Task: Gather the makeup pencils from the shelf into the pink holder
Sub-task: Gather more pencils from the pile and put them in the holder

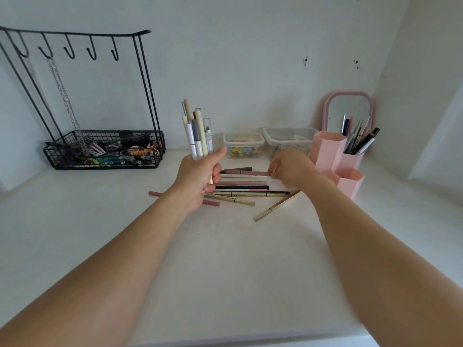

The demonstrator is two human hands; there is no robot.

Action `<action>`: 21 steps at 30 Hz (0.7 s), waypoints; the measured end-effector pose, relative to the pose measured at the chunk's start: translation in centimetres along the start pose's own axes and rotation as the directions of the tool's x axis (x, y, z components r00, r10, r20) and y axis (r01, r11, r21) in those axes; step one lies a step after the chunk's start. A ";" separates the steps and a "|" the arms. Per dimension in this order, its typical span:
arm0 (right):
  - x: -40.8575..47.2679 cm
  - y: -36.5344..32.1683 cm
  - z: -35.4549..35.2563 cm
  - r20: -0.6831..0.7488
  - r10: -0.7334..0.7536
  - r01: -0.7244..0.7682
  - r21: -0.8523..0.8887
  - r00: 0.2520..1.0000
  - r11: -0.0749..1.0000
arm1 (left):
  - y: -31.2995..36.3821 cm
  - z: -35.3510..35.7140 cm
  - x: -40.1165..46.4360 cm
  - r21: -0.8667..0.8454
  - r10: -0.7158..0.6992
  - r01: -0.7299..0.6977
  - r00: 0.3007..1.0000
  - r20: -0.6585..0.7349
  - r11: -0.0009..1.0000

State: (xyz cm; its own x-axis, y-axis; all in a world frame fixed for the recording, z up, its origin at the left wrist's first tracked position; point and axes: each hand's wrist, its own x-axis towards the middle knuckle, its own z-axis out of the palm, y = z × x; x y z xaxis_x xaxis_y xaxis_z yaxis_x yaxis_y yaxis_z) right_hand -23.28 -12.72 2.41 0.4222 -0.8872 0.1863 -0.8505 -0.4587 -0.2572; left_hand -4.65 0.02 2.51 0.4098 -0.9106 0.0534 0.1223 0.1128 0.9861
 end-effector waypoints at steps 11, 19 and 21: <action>-3.3 -5.1 -2.3 0.182 -0.194 -0.062 0.864 0.964 0.499 | 0.4 0.5 -0.7 -0.014 0.065 -0.066 0.996 -0.068 0.998; -4.2 -7.3 -1.0 0.152 -0.336 -0.002 0.913 0.929 0.407 | 0.4 0.2 -0.8 0.052 0.124 -0.121 0.990 -0.070 0.991; -4.3 -7.3 -1.1 0.109 -0.323 0.075 0.858 0.940 0.509 | 0.2 0.1 -1.0 0.110 0.141 -0.136 0.989 -0.037 0.985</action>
State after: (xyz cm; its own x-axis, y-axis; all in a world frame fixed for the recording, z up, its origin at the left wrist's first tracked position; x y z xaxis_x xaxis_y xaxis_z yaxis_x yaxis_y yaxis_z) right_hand -19.21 -5.44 4.49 0.7057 -0.6914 0.1547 -0.1320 -0.3428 -0.9301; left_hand -5.14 0.91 2.63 0.4558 -0.8705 0.1858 -0.0349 0.1911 0.9809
